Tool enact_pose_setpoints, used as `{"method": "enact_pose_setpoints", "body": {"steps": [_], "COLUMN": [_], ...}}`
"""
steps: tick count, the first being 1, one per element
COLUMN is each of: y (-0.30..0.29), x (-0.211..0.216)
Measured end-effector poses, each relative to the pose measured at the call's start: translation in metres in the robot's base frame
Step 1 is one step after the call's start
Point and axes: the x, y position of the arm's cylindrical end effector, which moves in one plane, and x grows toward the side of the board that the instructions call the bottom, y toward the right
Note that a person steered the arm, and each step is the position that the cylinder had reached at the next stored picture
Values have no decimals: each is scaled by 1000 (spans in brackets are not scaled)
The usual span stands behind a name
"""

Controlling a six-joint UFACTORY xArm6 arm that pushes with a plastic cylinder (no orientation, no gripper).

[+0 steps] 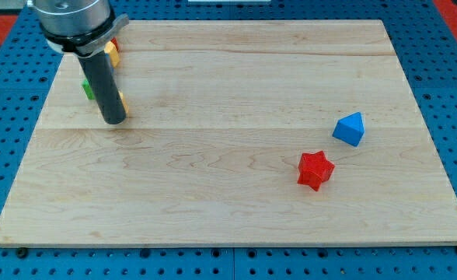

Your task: Push the yellow heart below the green star

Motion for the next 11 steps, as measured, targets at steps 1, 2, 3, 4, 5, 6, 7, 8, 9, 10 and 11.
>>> {"method": "enact_pose_setpoints", "body": {"steps": [1, 2, 3, 4, 5, 6, 7, 8, 9, 10, 11], "y": [5, 41, 75, 38, 13, -2, -6, -24, -46, -55, -62], "x": [30, 24, -8, -21, -14, -13, -12, -12, -12, -2, 12]}}
